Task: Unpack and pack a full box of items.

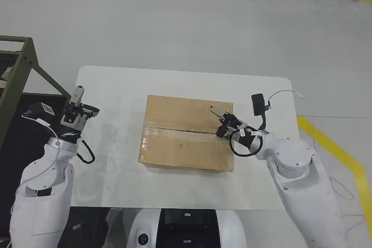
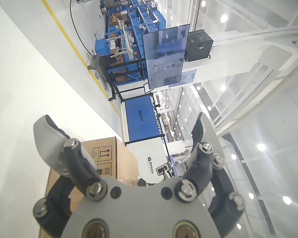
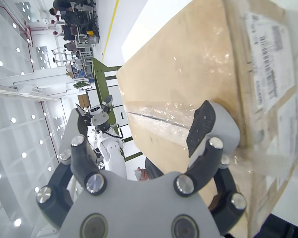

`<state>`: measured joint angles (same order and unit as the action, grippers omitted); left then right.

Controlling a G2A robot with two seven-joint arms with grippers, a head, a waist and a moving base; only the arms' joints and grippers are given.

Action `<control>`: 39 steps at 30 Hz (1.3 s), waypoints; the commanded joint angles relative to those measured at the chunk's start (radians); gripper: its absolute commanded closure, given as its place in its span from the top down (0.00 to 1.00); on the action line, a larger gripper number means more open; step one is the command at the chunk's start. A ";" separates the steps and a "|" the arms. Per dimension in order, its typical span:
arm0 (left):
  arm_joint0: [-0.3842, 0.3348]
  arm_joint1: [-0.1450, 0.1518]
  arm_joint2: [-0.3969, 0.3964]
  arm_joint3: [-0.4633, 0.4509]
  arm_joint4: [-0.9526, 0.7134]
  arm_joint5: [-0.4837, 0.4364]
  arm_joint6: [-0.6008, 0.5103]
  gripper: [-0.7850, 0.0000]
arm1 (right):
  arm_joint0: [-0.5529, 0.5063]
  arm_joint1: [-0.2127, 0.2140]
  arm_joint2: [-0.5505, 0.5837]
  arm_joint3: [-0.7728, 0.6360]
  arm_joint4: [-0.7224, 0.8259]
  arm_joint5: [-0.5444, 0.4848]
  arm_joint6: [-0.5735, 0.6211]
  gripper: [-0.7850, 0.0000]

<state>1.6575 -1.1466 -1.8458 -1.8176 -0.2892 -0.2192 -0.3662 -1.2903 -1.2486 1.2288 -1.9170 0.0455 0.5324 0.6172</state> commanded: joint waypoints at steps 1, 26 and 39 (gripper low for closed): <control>0.000 0.000 0.000 0.000 0.000 0.000 0.000 1.00 | 0.025 -0.003 -0.030 0.019 0.005 -0.007 0.007 1.00; 0.000 0.000 0.000 0.000 0.000 0.000 0.000 1.00 | 0.363 -0.095 -0.383 0.304 0.139 -0.104 0.022 1.00; 0.000 0.000 0.000 0.000 0.000 0.000 0.000 1.00 | 0.481 -0.155 -0.493 0.419 0.201 -0.154 -0.003 1.00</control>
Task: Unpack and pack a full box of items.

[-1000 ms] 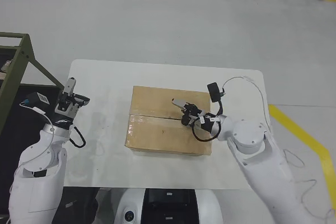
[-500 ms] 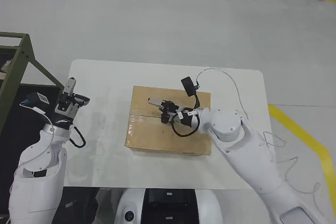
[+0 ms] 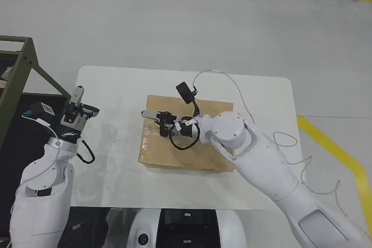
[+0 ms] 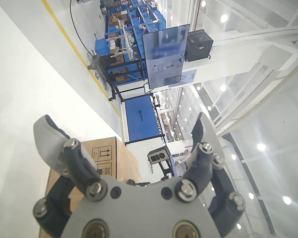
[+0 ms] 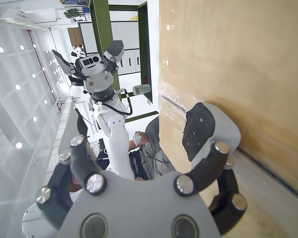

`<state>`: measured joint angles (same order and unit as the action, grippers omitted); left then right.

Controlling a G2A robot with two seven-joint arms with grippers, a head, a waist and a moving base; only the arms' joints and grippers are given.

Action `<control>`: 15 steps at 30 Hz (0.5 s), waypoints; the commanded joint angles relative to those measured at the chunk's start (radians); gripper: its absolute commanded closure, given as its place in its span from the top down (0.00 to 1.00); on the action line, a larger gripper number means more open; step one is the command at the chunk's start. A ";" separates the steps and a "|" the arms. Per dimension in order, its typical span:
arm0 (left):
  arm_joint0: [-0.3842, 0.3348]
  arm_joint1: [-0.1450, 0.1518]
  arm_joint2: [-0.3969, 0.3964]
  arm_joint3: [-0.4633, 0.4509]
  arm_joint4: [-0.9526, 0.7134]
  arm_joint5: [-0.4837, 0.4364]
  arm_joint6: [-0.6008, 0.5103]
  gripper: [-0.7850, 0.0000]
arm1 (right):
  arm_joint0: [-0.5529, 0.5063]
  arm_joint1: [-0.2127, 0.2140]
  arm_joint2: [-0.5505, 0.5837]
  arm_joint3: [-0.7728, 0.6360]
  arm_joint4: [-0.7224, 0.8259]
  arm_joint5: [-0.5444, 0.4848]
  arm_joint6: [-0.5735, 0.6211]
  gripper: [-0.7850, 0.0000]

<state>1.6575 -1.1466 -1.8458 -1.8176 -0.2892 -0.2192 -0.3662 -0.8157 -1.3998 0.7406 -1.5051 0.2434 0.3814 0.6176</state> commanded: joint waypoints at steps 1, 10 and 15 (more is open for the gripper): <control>0.000 0.000 0.000 0.000 0.000 0.000 0.000 1.00 | 0.013 -0.008 -0.010 0.017 0.006 -0.005 -0.005 1.00; 0.000 0.000 0.000 0.000 0.000 0.000 0.000 1.00 | -0.001 -0.007 0.038 0.033 0.017 -0.011 -0.020 1.00; 0.000 0.000 0.000 0.000 0.000 0.000 0.000 1.00 | -0.090 0.027 0.142 -0.049 -0.006 -0.029 -0.008 1.00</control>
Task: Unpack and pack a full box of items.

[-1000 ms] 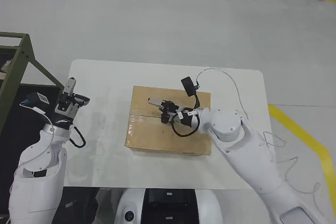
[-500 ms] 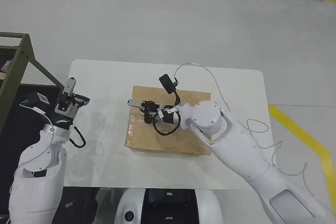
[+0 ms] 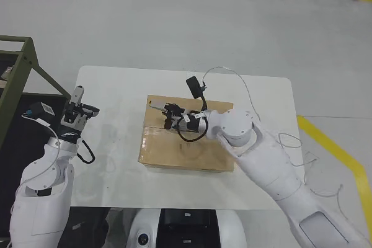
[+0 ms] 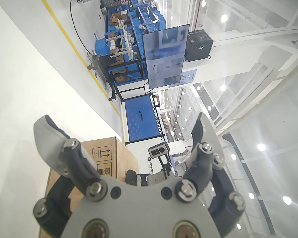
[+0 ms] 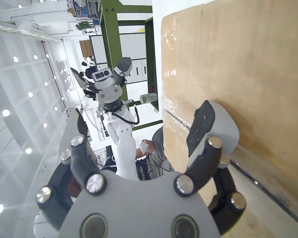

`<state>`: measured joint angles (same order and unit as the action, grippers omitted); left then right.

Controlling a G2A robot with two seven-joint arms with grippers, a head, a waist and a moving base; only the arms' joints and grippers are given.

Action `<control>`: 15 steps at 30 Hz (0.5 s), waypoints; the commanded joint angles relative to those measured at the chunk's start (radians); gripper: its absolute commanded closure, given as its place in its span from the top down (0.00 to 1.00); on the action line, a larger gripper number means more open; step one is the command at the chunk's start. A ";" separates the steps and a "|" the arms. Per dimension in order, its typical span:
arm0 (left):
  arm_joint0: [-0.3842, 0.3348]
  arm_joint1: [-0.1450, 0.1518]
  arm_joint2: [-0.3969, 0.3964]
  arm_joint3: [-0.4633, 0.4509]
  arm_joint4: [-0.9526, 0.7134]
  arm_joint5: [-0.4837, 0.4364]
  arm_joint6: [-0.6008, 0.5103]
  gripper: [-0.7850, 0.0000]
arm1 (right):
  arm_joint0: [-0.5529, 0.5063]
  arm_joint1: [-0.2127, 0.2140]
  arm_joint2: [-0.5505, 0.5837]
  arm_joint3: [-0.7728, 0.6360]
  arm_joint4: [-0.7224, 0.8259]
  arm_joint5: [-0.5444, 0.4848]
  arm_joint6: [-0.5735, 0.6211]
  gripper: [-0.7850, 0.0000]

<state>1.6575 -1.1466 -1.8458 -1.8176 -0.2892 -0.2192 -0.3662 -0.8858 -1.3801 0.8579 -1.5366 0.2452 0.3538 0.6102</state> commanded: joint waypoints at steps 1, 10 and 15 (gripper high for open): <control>0.000 0.000 0.000 0.000 0.000 0.000 0.000 1.00 | -0.043 0.015 0.049 -0.042 -0.018 -0.001 0.000 1.00; 0.000 0.000 0.000 0.000 0.000 0.000 0.000 1.00 | -0.306 0.086 0.340 -0.275 -0.077 -0.002 -0.029 1.00; 0.000 0.000 0.000 0.000 0.000 0.000 0.000 1.00 | -0.423 0.106 0.469 -0.348 -0.064 -0.041 -0.052 1.00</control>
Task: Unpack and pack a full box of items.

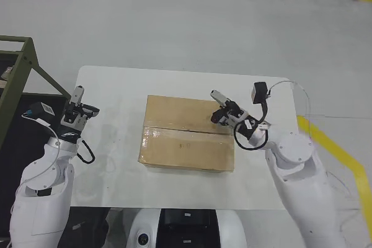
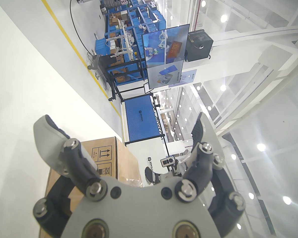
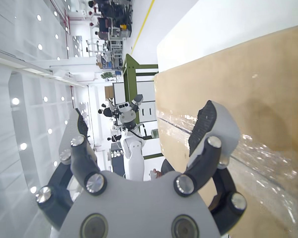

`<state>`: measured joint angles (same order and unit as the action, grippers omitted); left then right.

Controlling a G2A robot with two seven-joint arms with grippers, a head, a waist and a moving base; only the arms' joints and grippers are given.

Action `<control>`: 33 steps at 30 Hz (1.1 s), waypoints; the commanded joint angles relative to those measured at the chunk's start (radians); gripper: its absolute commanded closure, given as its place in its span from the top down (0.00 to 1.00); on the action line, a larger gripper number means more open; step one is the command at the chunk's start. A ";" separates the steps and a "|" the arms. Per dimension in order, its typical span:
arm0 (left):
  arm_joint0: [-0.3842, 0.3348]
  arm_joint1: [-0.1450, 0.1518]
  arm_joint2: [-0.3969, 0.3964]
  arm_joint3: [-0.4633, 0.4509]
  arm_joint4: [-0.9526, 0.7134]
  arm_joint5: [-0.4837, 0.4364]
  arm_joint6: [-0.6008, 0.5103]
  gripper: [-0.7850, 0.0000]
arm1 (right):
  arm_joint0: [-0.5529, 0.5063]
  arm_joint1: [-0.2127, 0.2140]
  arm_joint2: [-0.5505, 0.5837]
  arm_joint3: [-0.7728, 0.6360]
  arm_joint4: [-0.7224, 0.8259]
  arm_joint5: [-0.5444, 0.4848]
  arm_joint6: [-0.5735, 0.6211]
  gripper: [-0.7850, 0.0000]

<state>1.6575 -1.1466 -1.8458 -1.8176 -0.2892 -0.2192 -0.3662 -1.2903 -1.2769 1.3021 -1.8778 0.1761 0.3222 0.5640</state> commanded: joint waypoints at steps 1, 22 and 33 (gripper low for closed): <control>0.000 0.000 0.000 0.000 0.000 0.000 0.000 1.00 | -0.036 0.005 0.047 -0.012 0.011 -0.022 -0.014 1.00; 0.000 0.000 0.000 0.000 0.000 0.000 0.000 1.00 | -0.105 0.036 0.161 -0.026 0.040 -0.038 0.109 1.00; 0.000 0.000 0.000 0.000 0.000 0.000 0.000 1.00 | -0.128 0.053 0.141 -0.007 0.036 0.050 0.214 1.00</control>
<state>1.6575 -1.1466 -1.8458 -1.8176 -0.2892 -0.2192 -0.3662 -1.4159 -1.2249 1.4459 -1.8831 0.2130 0.3698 0.7766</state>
